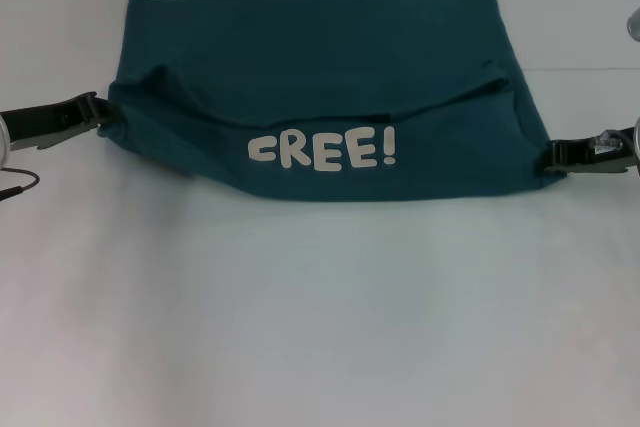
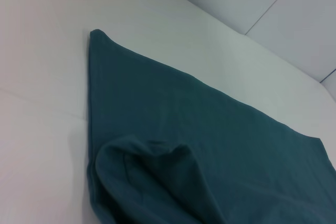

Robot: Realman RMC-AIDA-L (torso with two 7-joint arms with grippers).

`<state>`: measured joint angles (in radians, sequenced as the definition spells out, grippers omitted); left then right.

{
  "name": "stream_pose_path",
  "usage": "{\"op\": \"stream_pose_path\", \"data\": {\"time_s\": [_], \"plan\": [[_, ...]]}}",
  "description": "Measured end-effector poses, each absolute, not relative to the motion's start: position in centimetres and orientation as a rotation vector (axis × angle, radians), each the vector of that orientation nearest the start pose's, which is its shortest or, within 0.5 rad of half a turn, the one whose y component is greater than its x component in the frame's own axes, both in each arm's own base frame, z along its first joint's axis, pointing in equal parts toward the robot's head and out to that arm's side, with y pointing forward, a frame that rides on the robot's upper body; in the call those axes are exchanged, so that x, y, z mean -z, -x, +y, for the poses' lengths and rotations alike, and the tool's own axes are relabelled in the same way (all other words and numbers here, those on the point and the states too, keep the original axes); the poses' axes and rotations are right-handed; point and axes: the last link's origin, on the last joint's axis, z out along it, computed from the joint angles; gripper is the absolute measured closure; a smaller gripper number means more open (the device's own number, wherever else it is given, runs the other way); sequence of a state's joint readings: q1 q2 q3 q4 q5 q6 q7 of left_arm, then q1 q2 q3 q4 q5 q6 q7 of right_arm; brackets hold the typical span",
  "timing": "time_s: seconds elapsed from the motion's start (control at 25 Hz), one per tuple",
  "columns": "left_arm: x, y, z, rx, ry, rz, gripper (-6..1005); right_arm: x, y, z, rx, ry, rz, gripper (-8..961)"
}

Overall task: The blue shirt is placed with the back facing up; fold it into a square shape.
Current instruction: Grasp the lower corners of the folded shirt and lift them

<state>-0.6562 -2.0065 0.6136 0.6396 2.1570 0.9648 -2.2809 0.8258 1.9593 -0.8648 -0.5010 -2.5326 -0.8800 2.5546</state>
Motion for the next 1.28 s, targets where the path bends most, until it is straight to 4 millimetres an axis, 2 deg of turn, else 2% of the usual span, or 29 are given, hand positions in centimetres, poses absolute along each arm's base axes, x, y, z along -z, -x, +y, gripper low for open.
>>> {"op": "stream_pose_path", "data": {"time_s": [0.28,0.44,0.6,0.72,1.04,1.28], "plan": [[-5.6,30.2,42.3,0.607,1.857,-1.532,969,-2.4,-28.5,44.4,-0.060,1.980,1.491,834],[-5.7,29.9,41.9,0.583,1.916,-1.518,970,-3.5,-27.7,43.9,-0.071,2.028,1.505,901],[-6.9,30.1,40.0,0.561,2.005,-1.518,970,-5.2,-27.2,42.3,-0.065,2.103,1.546,900],[-7.8,30.5,38.4,0.551,2.059,-1.552,969,-5.8,-27.2,40.8,-0.051,2.147,1.606,900],[-8.6,31.2,33.2,0.379,2.217,-1.680,970,-5.5,-28.3,36.6,0.073,2.284,1.767,900],[-8.7,32.0,30.9,0.239,2.280,-1.759,970,-5.5,-29.2,33.4,0.145,2.370,1.879,901]]}}
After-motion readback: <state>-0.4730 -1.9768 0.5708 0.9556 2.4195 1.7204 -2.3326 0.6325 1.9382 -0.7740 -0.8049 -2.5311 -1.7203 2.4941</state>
